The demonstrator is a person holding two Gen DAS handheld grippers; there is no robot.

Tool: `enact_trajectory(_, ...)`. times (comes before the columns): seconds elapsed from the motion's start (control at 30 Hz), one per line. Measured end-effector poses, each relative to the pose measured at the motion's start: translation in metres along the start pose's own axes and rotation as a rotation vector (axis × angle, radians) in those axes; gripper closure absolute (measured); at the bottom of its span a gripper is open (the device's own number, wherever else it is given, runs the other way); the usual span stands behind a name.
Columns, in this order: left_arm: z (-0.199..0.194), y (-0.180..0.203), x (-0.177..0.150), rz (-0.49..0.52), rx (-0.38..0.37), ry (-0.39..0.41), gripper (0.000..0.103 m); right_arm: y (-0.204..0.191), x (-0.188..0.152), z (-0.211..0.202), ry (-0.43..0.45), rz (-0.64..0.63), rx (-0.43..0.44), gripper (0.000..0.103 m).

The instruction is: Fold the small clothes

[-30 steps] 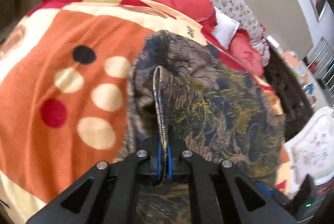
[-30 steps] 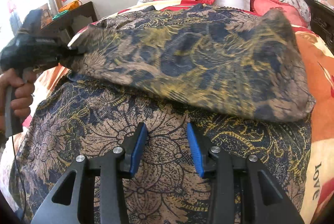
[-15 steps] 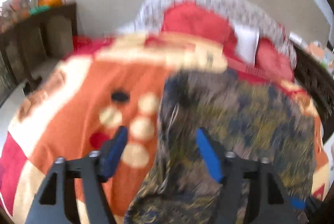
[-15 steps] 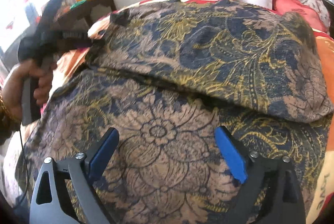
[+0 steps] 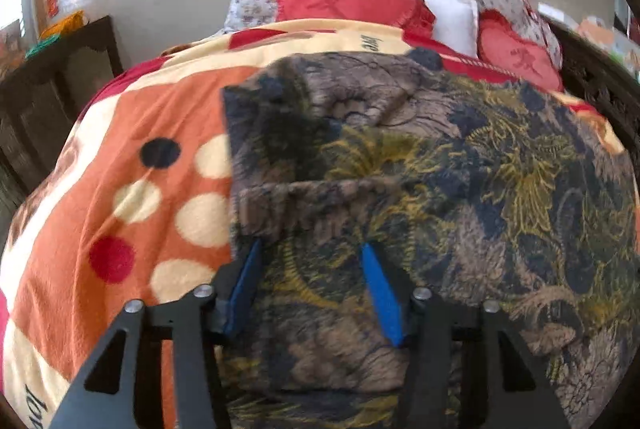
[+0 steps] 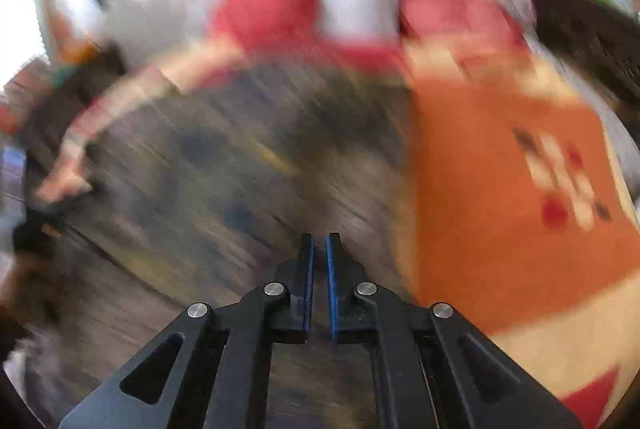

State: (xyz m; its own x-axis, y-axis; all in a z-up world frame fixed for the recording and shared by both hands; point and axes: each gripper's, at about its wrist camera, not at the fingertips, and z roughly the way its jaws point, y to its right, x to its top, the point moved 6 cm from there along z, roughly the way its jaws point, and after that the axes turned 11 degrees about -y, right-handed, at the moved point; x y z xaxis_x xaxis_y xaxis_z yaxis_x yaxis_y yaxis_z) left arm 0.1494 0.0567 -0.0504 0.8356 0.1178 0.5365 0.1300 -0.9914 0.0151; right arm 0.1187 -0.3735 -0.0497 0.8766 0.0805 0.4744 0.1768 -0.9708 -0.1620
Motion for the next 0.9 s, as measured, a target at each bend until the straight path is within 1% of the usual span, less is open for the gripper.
enact_trajectory(0.03,0.000,-0.007,-0.001,-0.040,-0.021,0.002,0.062,0.005,-0.007,-0.003,0.019,0.007,0.034,0.103)
enact_trajectory(0.07,0.002,-0.011,-0.002,-0.059,-0.035,0.001,0.063,0.005,-0.012,-0.005,0.016,-0.002,0.036,0.103)
enact_trajectory(0.1,0.002,-0.012,-0.002,-0.062,-0.036,0.001,0.064,-0.001,-0.012,-0.008,0.003,-0.043,0.002,0.103)
enact_trajectory(0.13,0.002,-0.010,-0.003,-0.051,-0.016,0.002,0.063,-0.006,-0.011,-0.010,-0.015,-0.082,-0.038,0.103)
enact_trajectory(0.17,0.003,-0.008,0.000,-0.041,0.002,0.002,0.063,-0.010,-0.005,-0.012,-0.036,-0.106,-0.075,0.103)
enact_trajectory(0.2,0.003,-0.007,0.001,-0.031,0.022,0.003,0.063,-0.013,0.007,-0.016,-0.034,-0.106,-0.108,0.103)
enact_trajectory(0.23,0.002,-0.006,0.001,-0.024,0.038,0.003,0.063,-0.015,0.015,-0.025,-0.002,-0.101,-0.128,0.103)
enact_trajectory(0.27,0.002,-0.004,0.001,-0.020,0.051,0.004,0.063,-0.020,0.030,-0.036,0.055,-0.093,-0.129,0.103)
enact_trajectory(0.33,0.002,-0.006,0.001,-0.018,0.058,0.005,0.063,-0.027,0.057,-0.043,0.118,-0.066,-0.134,0.103)
enact_trajectory(0.37,0.002,-0.007,0.000,-0.020,0.055,0.005,0.063,-0.029,0.067,-0.039,0.128,-0.051,-0.131,0.103)
enact_trajectory(0.43,0.002,-0.009,0.002,-0.029,0.043,0.006,0.063,-0.029,0.090,-0.013,0.086,-0.017,-0.077,0.103)
enact_trajectory(0.5,0.001,-0.010,0.001,-0.039,0.032,0.010,0.063,-0.018,0.102,0.026,0.013,-0.002,-0.102,0.103)
enact_trajectory(0.53,0.000,-0.012,0.001,-0.046,0.030,0.013,0.064,-0.009,0.107,0.032,0.061,0.006,-0.105,0.103)
enact_trajectory(0.6,0.000,-0.014,0.001,-0.056,0.037,0.016,0.065,0.000,0.111,0.036,0.079,0.047,-0.105,0.103)
enact_trajectory(0.63,0.000,-0.015,0.001,-0.062,0.042,0.016,0.065,0.002,0.112,0.038,0.070,0.052,-0.112,0.103)
enact_trajectory(0.73,0.001,-0.016,0.002,-0.066,0.051,0.014,0.065,-0.009,0.118,0.035,0.014,0.003,-0.184,0.103)
enact_trajectory(0.77,0.001,-0.016,0.002,-0.067,0.051,0.013,0.065,-0.014,0.117,0.028,0.013,-0.013,-0.205,0.103)
enact_trajectory(0.8,0.001,-0.016,0.002,-0.067,0.052,0.013,0.065,-0.019,0.114,0.014,0.041,-0.024,-0.207,0.103)
enact_trajectory(0.87,0.001,-0.015,0.002,-0.062,0.060,0.012,0.065,-0.032,0.106,-0.007,0.102,-0.014,-0.153,0.103)
enact_trajectory(0.9,0.002,-0.014,0.002,-0.059,0.064,0.011,0.065,-0.038,0.099,-0.012,0.113,-0.008,-0.121,0.103)
